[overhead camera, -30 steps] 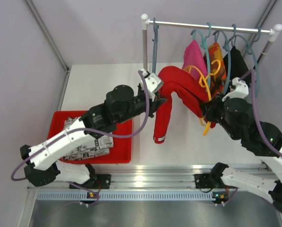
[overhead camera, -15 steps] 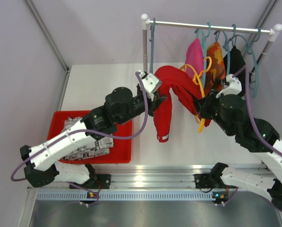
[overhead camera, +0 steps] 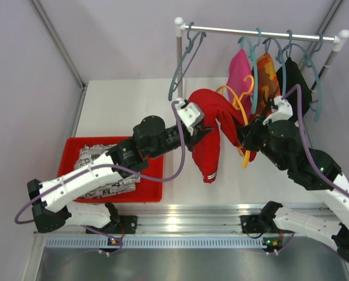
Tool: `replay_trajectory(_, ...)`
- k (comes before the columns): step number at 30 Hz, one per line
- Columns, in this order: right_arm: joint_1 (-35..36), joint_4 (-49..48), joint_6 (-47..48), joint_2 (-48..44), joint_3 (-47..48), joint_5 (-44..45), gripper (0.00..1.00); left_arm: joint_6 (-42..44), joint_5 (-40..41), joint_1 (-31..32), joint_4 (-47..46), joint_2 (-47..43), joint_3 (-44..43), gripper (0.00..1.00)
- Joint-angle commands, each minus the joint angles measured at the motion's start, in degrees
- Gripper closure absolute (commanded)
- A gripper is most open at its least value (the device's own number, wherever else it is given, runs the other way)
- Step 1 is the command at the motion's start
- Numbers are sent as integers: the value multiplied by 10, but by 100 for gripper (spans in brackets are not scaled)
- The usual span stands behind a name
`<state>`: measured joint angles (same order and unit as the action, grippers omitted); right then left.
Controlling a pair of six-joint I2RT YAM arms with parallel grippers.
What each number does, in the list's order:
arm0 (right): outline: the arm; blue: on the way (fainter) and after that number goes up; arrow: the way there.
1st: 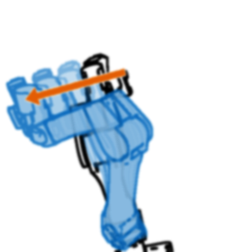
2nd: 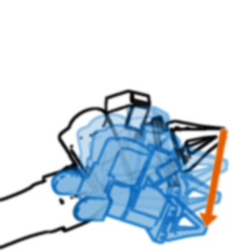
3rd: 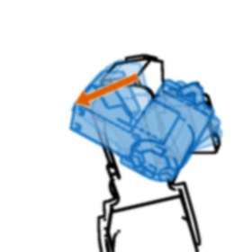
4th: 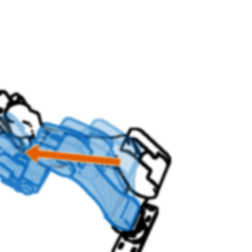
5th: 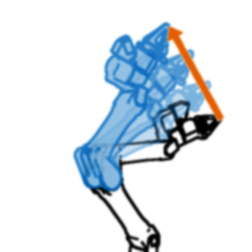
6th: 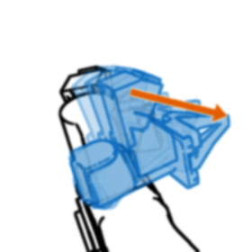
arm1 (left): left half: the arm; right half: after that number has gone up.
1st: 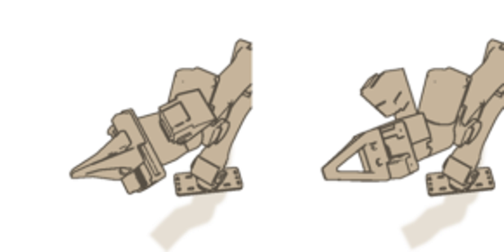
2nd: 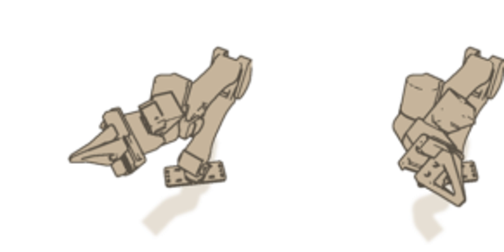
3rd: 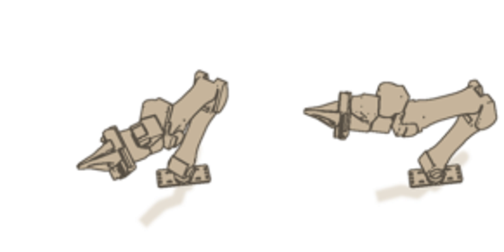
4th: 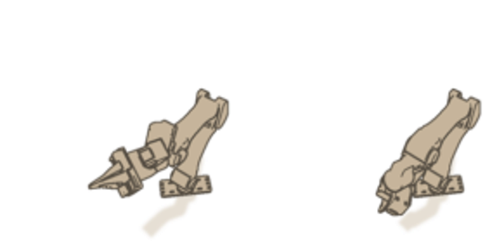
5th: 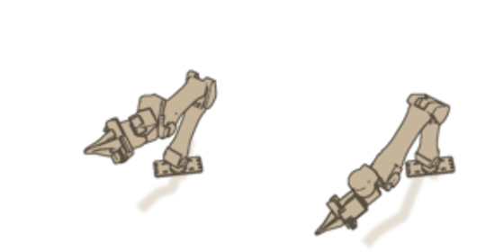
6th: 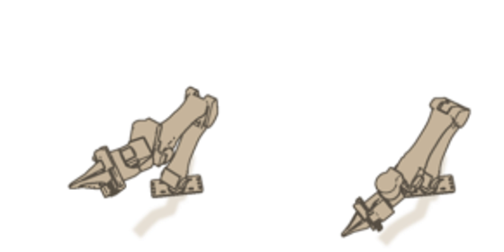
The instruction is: Remove the trousers from the hanger
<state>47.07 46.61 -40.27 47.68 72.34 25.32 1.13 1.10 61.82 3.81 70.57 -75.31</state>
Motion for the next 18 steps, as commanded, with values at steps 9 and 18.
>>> replay_trajectory(9, -1, -108, -3, -11, 15, -25, 100, 22, 29, 22, -97, -40, 25, 100)
replay_trajectory(18, -1, -228, -27, -42, -58, -68, 100, 51, 48, 24, -135, -24, -31, 100)
